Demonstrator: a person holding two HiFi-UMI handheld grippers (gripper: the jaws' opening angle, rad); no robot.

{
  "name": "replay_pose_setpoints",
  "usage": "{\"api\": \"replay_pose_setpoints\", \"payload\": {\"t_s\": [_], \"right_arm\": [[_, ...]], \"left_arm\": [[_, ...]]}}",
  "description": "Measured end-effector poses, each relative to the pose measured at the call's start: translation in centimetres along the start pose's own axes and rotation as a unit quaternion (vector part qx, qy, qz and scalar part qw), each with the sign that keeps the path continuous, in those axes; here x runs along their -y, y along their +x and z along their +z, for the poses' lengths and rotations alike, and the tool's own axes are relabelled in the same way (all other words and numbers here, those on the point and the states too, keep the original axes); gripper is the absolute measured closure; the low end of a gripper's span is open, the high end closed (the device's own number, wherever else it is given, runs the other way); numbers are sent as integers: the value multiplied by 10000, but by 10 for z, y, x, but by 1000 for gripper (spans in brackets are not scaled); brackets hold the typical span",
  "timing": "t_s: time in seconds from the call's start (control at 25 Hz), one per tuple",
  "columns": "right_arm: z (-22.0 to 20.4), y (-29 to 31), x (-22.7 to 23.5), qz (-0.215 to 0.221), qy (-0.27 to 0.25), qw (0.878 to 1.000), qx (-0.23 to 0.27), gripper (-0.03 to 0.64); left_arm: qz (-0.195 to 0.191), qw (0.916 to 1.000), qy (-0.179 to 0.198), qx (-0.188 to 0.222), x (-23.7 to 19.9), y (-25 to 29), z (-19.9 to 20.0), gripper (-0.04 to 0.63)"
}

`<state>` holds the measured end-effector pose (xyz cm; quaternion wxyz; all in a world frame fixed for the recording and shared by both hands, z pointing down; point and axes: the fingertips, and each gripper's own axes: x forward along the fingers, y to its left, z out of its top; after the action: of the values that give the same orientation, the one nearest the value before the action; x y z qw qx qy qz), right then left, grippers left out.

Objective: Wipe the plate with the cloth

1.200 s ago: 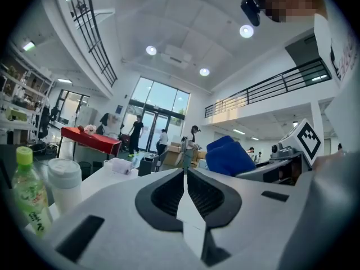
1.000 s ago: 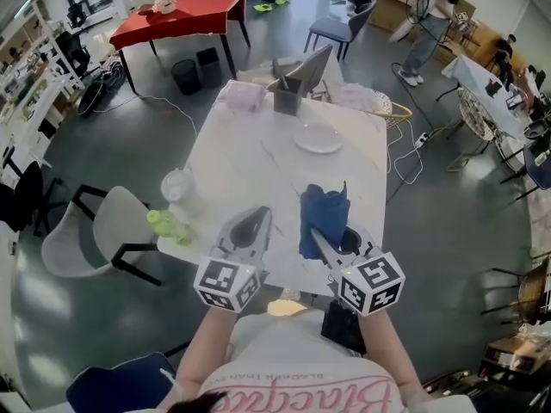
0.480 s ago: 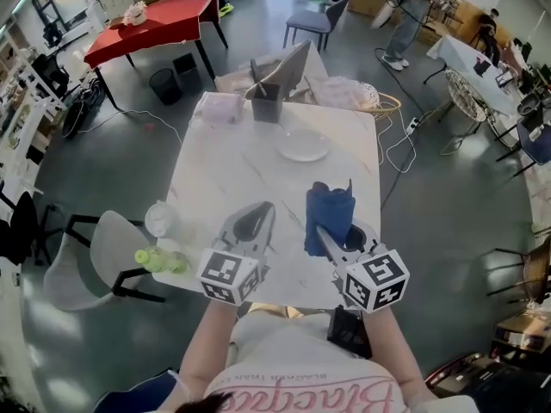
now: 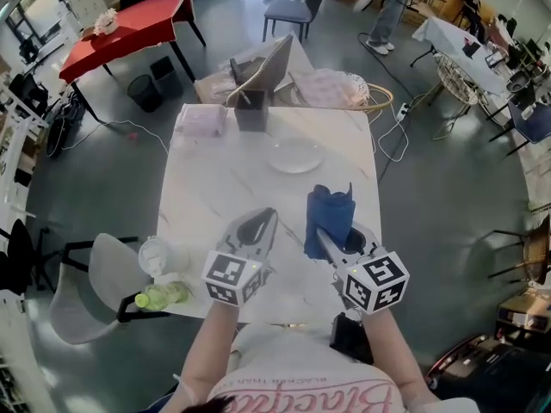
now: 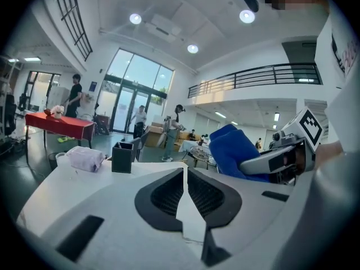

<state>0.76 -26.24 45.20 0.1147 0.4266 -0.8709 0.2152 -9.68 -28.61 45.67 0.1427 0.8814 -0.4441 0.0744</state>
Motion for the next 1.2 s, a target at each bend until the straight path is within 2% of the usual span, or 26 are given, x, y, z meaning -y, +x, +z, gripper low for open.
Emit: {"api": "replay_pose_setpoints", "payload": {"t_s": [0.28, 0.52, 0.72, 0.84, 1.04, 1.2], "right_arm": [[-6, 40, 28, -176, 130, 9995, -231, 502], [-5, 74, 46, -219, 134, 9990, -361, 502], [-10, 107, 66, -224, 88, 9983, -529, 502], [-15, 124, 78, -250, 96, 9976, -637, 502], [-20, 152, 102, -378, 44, 9963, -771, 502], [-23, 170, 122, -495, 15, 9952, -850, 502]], "left_arm": [[-35, 9984, -494, -276, -43, 42, -22, 575], [-46, 9958, -760, -501, -78, 67, -32, 575], [-207, 9920, -1007, -729, -104, 96, -43, 574], [-262, 9872, -1301, -888, -120, 111, -51, 572], [-340, 9784, -1679, -1155, -142, 137, -67, 484], [-346, 9678, -2130, -1300, -157, 156, -83, 477]]}}
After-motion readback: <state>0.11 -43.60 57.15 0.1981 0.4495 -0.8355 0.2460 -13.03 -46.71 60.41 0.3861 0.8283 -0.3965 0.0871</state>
